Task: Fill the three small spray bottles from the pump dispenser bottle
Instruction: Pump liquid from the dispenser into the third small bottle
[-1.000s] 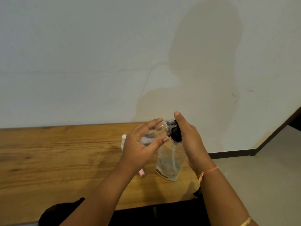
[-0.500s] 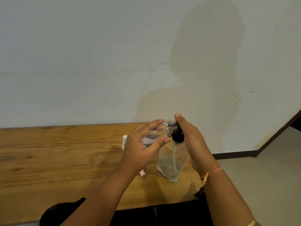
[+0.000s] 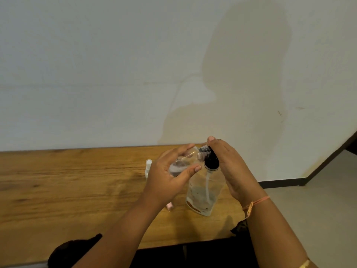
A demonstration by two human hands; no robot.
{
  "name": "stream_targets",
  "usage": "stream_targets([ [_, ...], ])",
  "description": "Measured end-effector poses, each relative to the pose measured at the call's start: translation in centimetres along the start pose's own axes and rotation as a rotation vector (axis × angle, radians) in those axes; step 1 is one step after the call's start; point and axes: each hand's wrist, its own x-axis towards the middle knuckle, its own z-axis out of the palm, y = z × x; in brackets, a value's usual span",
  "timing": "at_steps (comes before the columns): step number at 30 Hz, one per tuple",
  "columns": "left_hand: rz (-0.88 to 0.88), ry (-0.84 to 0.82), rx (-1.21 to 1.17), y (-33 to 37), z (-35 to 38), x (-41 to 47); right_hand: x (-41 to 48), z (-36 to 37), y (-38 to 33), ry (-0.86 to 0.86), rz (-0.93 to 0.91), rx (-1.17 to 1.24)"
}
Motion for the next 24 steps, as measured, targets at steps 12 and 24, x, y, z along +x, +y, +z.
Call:
stream_targets([
  [12, 0.023, -0.010, 0.001, -0.01, 0.00, 0.00, 0.38, -0.53, -0.32, -0.055, 0.077, 0.001],
  [24, 0.014, 0.011, 0.004, 0.15, 0.03, 0.05, 0.03, -0.42, -0.04, -0.064, 0.070, 0.015],
])
